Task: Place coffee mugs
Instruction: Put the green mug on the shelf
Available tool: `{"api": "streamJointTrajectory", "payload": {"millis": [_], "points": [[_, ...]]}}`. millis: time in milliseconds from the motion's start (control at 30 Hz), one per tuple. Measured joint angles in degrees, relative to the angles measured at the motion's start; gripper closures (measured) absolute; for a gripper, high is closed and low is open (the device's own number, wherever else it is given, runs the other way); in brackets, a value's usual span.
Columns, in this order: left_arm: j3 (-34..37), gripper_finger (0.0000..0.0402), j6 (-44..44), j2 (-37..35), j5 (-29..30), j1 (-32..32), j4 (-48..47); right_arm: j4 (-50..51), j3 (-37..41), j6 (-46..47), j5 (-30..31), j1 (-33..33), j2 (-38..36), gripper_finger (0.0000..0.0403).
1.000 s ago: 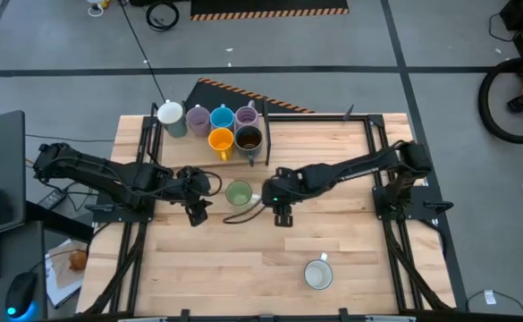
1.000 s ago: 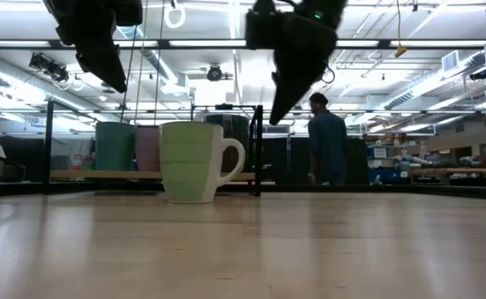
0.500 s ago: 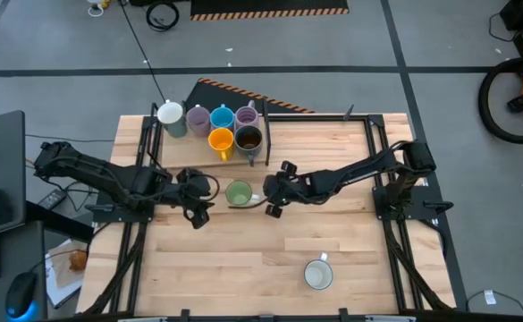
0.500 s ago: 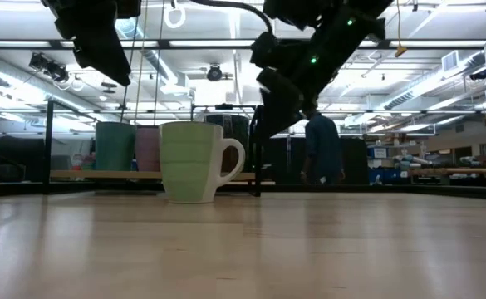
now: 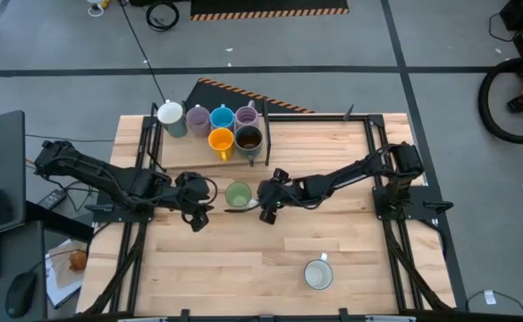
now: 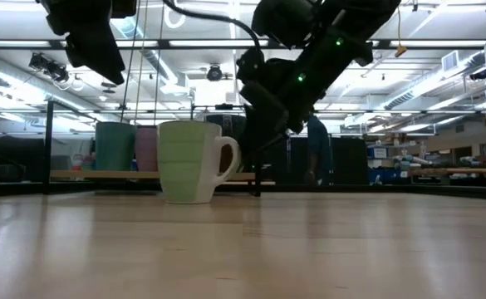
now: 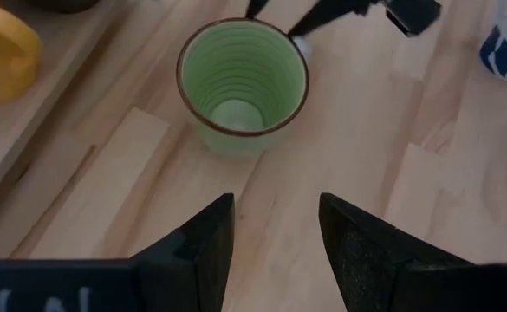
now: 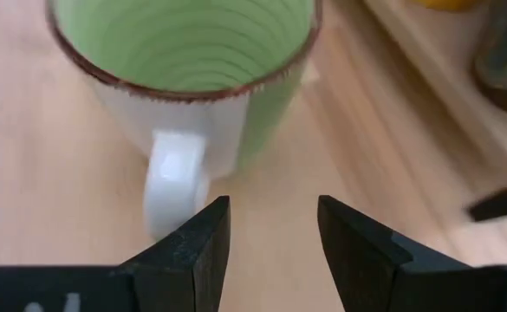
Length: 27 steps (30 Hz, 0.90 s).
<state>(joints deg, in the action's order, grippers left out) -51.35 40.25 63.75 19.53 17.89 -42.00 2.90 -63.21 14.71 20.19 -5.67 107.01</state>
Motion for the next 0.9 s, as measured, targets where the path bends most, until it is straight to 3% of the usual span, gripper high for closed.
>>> {"api": "streamJointTrajectory", "payload": {"millis": [500,667,900], "points": [[0.0,0.0226,1.2,0.0,0.0,0.1,0.2,-8.4,0.0,2.1,-5.0,-4.5,0.7,0.0222],[0.0,0.0226,1.0,0.0,0.1,0.1,0.8,-10.0,0.0,-0.3,-9.9,-4.8,0.7,0.0222],[5.1,0.0226,-4.2,0.5,2.0,5.3,15.4,-0.6,0.0,-5.3,-7.4,-4.4,-5.1,0.0222]]}}
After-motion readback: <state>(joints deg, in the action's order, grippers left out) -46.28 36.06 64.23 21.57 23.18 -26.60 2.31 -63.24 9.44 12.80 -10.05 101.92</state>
